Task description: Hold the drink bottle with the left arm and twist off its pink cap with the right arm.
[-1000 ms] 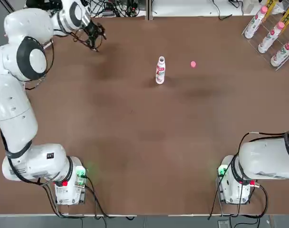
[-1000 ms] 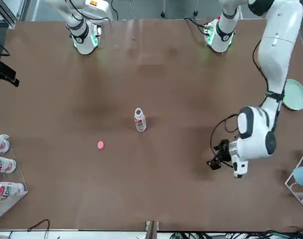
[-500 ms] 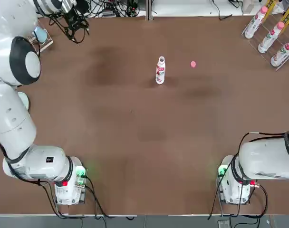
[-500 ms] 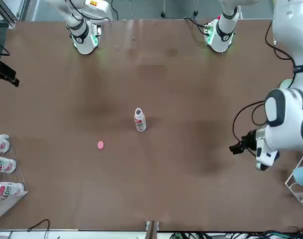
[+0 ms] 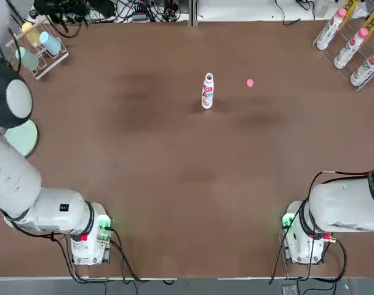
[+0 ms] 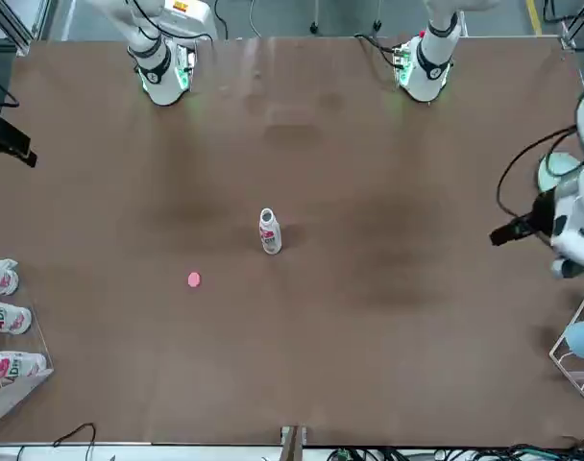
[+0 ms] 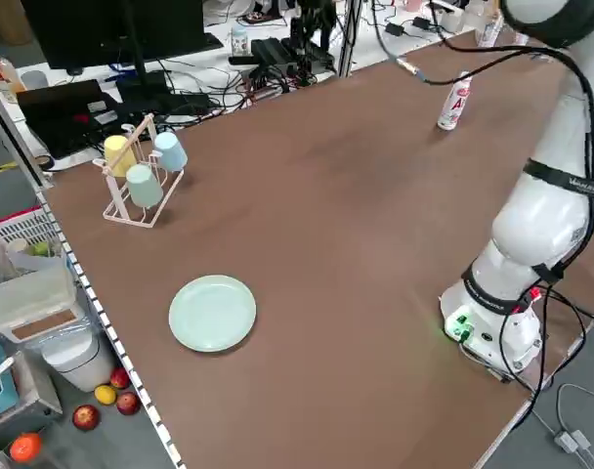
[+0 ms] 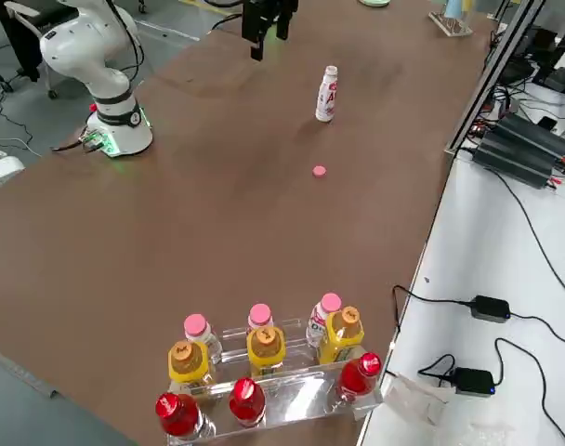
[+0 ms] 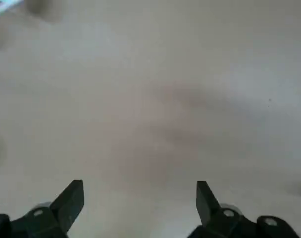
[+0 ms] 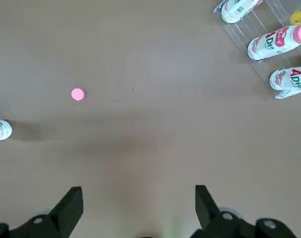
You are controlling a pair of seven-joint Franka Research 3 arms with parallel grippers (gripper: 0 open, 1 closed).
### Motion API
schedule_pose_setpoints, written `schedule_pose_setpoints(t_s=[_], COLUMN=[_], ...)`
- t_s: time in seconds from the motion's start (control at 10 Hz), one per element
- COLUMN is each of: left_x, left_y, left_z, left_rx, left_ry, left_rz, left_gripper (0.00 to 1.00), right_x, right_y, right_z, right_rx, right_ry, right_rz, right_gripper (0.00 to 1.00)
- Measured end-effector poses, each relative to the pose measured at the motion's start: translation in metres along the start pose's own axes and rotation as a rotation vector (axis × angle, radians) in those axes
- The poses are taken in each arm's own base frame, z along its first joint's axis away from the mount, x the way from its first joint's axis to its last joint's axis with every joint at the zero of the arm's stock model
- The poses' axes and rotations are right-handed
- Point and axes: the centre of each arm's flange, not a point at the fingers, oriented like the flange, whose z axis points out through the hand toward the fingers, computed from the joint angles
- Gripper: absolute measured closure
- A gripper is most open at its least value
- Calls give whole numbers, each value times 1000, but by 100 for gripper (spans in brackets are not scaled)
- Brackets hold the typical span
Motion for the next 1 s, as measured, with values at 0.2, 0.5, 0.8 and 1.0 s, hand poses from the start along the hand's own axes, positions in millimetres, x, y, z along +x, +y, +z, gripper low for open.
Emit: schedule_pose_setpoints(t_s=[0.2,0.5,0.8,1.0], left_x=[-23,-46,-45,-43], left_y=[-22,-16,-11,-7], left_z=[-44,-68,-65,-65], left_rx=[10,10,48,48], left_ry=[1,1,11,25], left_rz=[94,141,159,167], left_gripper=[0,0,0,0], right_x=[0,0,0,0], right_y=[0,0,-3,-3], right_z=[0,0,0,0], right_rx=[0,0,0,0], right_ry=[-1,-3,-5,-5], right_rz=[0,-1,-8,-8], right_gripper=[0,0,0,0])
